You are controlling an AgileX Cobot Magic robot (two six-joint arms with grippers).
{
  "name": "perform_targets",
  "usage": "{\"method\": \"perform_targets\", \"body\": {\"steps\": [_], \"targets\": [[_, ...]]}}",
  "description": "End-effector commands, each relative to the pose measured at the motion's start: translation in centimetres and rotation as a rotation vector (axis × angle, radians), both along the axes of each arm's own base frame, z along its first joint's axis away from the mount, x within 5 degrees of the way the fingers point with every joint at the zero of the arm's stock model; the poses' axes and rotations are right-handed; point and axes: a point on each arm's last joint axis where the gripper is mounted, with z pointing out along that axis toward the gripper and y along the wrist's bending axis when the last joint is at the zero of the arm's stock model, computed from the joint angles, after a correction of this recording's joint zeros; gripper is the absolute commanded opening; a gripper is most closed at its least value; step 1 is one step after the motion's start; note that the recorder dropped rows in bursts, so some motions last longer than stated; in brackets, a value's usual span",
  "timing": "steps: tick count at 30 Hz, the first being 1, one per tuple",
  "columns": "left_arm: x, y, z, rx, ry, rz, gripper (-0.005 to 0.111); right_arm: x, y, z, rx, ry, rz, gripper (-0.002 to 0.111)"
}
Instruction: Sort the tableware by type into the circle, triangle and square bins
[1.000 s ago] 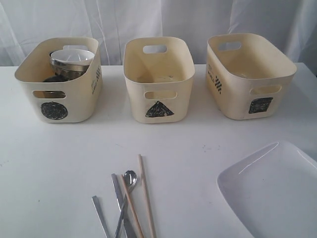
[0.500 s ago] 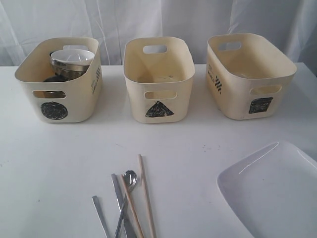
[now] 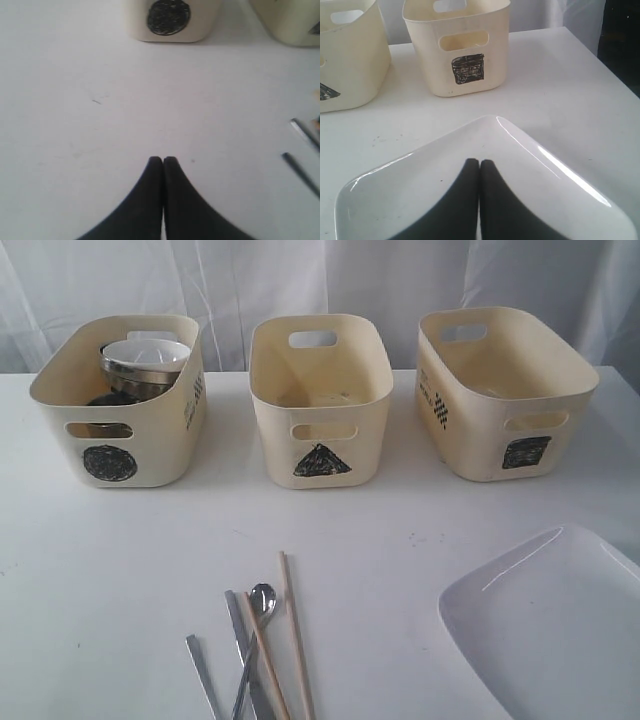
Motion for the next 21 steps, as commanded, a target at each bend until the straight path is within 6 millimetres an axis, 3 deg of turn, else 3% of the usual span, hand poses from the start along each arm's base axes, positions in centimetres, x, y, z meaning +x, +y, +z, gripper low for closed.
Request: {"method": "perform_targets", "body": {"steps": [1, 7, 10, 15, 21], "targets": [[-0.2, -0.2, -0.5, -0.025, 0.039, -0.008, 0.0, 0.0, 0.0, 0.1, 0.002, -0.019, -0.007, 0.0], [-0.1, 0.1, -1.4, -0.017, 0.056, 0.018, 0.0, 0.0, 0.0, 0.1, 0.002, -0.019, -0.007, 0.0], [0.2, 0.4, -3.4, -0.008, 0.048, 0.051, 0.0, 0.0, 0.0, 0.1, 0.002, -0.019, -0.007, 0.0], [0.8, 1.0, -1.9, 0.024, -0.136, 0.111, 0.0, 0.0, 0.0, 0.1, 0.002, -0.019, -0.007, 0.0], [0.6, 1.0, -1.7, 0.025, -0.172, 0.111, 0.0, 0.0, 0.0, 0.1, 0.002, -0.019, -0.007, 0.0]]}}
